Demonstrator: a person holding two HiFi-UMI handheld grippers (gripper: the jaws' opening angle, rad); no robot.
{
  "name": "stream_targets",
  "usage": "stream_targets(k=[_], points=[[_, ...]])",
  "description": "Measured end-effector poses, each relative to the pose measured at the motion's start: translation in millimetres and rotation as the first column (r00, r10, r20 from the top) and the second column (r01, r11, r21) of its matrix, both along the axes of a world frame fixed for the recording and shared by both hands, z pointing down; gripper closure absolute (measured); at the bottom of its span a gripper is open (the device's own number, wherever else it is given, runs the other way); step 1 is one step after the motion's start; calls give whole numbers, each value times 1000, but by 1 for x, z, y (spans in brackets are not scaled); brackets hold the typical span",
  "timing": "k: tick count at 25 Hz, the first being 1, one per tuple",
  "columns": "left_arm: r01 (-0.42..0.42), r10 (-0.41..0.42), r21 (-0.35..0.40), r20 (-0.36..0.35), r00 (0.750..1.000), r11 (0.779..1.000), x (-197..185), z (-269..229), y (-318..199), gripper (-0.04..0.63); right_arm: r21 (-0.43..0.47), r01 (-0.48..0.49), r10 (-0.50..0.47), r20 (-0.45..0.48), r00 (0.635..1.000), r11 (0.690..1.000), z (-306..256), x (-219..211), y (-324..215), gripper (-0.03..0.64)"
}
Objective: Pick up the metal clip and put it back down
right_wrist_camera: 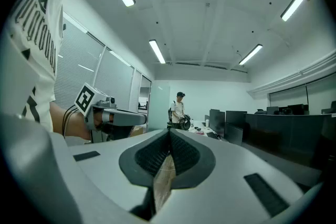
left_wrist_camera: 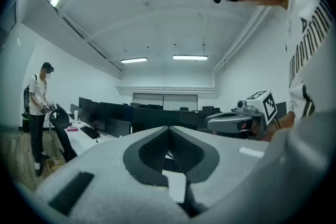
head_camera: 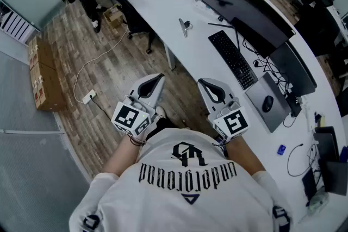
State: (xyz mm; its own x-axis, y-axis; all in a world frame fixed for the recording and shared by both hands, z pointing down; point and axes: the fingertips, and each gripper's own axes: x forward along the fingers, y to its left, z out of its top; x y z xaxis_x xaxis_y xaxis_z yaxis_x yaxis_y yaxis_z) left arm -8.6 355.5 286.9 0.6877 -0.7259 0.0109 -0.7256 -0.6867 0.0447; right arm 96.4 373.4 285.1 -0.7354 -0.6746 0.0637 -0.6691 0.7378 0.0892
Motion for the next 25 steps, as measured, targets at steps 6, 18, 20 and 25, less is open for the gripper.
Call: stream_targets(k=[6, 18, 20, 25], points=[[14, -14, -8, -5, 1000, 1000, -7, -1, -8, 581, -5, 4, -4, -2, 1000, 1000, 0, -5, -9, 601], [4, -4, -34, -14, 1000, 999, -25, 12, -33, 580, -30, -1, 2, 8, 1000, 1000, 8, -20, -37, 601], [-8, 7, -41, -22, 1000, 999, -27, 16, -40, 581, -36, -5, 5, -1, 1000, 999, 11, -23, -44, 601], [-7, 7, -40, -14, 1000, 999, -49, 22, -64, 581, -45, 1, -2, -10, 1000, 999, 15, -50, -68, 601]])
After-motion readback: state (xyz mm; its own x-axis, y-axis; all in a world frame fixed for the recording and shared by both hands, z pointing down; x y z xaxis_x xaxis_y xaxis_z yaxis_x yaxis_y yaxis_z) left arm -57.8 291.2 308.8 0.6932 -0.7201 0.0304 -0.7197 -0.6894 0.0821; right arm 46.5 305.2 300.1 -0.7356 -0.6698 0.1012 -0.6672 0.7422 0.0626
